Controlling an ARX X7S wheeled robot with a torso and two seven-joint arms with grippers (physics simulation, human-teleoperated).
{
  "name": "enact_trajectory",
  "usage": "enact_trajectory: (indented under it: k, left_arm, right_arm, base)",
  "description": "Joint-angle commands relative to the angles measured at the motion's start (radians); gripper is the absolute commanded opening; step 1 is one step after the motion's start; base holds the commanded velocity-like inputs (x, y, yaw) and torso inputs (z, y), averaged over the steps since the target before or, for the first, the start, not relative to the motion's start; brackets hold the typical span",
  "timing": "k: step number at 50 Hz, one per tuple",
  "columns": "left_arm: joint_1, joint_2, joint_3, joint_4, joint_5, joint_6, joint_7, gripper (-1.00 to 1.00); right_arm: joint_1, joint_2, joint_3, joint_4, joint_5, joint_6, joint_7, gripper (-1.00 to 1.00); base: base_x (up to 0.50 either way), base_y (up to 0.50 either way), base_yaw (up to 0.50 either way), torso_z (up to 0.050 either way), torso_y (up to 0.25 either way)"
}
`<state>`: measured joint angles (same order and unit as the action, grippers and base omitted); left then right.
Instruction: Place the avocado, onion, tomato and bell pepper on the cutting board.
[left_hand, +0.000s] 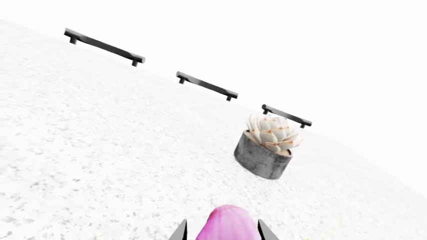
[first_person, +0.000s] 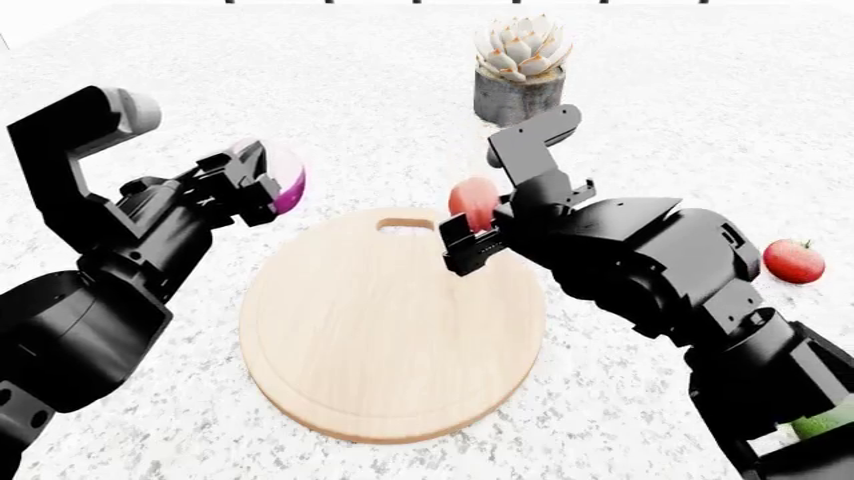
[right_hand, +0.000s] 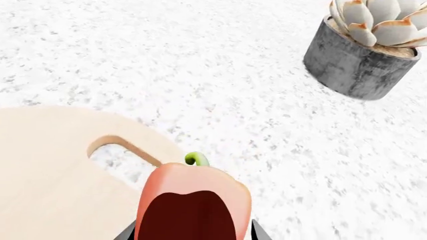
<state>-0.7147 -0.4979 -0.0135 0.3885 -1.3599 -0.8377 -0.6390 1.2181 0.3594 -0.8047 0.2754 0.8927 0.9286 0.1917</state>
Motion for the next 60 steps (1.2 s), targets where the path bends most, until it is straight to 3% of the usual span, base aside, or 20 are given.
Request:
enact_trajectory:
  k: [1,32,33,46,60]
  left_arm:
    - [0.0,-0.003,-0.005,-0.001,-0.006,0.012,-0.003,-1.0]
    - [0.004,-0.002,0.009,-0.011,0.013,0.03,0.014,-1.0]
    - [0.005,0.0,0.011,-0.015,0.017,0.032,0.018,-1.0]
    - [0.012,-0.004,0.01,-0.007,0.005,0.032,0.007,-1.0]
    - [0.012,-0.008,0.012,-0.002,-0.003,0.032,0.003,-1.0]
  right_arm:
    - [-0.007,-0.011,-0.032,0.04,-0.042,-0.01,-0.025,-1.0]
    - [-0.025,-0.014,-0.061,0.055,-0.043,-0.003,-0.045,-1.0]
    - [-0.024,-0.015,-0.059,0.058,-0.041,0.0,-0.043,1.0]
    - [-0.021,-0.01,-0.047,0.043,-0.025,0.005,-0.039,1.0]
    - [-0.018,0.044,0.033,-0.126,0.068,0.064,0.035,1.0]
  base:
    - [0.0,0.0,0.0,0.0,0.0]
    - [0.0,0.0,0.0,0.0,0.0]
    - [0.0,0.0,0.0,0.0,0.0]
    - [0.0,0.0,0.0,0.0,0.0]
    - [0.0,0.0,0.0,0.0,0.001]
